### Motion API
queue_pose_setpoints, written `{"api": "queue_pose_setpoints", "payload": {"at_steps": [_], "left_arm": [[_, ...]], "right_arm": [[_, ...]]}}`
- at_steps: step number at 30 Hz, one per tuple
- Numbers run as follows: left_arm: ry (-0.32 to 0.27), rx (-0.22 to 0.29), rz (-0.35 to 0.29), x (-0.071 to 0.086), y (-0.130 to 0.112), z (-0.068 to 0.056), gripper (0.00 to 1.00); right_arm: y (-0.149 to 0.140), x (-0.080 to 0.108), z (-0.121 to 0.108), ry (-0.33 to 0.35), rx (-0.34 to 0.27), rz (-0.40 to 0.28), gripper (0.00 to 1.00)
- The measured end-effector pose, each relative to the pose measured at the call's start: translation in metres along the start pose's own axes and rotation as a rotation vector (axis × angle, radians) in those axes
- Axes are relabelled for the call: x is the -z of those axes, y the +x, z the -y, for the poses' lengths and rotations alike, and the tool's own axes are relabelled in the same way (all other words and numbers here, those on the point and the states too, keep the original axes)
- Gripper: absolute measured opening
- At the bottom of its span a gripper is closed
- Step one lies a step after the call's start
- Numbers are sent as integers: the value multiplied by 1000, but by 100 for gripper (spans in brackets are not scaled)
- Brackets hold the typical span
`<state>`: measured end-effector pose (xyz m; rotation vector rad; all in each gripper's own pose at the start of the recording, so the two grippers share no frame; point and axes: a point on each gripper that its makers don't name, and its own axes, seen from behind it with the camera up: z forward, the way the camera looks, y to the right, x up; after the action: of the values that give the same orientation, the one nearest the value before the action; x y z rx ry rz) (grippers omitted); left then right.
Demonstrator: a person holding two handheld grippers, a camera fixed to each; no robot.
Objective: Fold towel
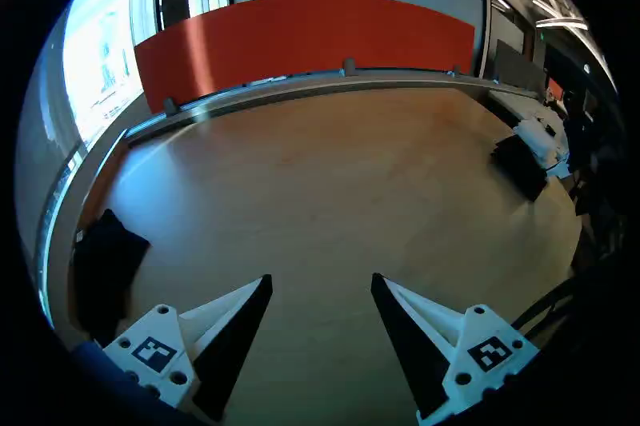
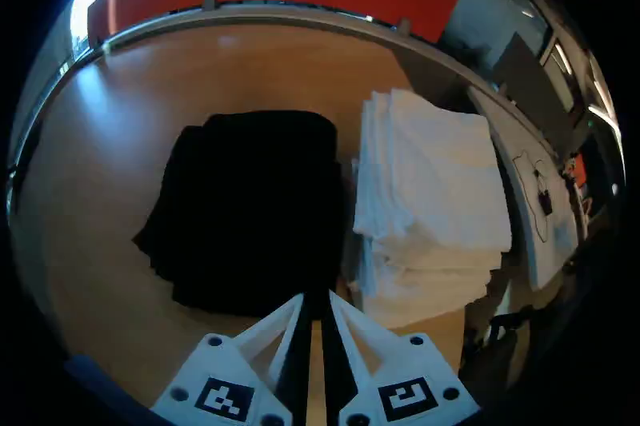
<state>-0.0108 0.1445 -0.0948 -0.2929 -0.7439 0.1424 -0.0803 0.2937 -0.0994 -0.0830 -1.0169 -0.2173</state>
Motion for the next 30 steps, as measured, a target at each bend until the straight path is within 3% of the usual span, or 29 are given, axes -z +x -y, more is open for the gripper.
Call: {"api": "queue_pose_setpoints", "payload": {"at_steps": [6, 10, 16, 23, 30], "left_arm": [[-1, 4, -8, 1, 2, 3, 92], [-4, 6, -14, 1, 4, 3, 92], [-10, 7, -22, -1, 7, 2, 92], [-11, 4, -29, -1, 10, 5, 92], [-6, 27, -45, 1, 14, 10, 92]], "right_arm": [[5, 18, -4, -21, -20, -46, 28], [13, 30, -4, -37, -27, -94, 61], [25, 43, 3, -37, -33, -151, 89], [37, 50, 6, -60, -20, -195, 93], [71, 70, 18, -75, -35, -331, 98]]}}
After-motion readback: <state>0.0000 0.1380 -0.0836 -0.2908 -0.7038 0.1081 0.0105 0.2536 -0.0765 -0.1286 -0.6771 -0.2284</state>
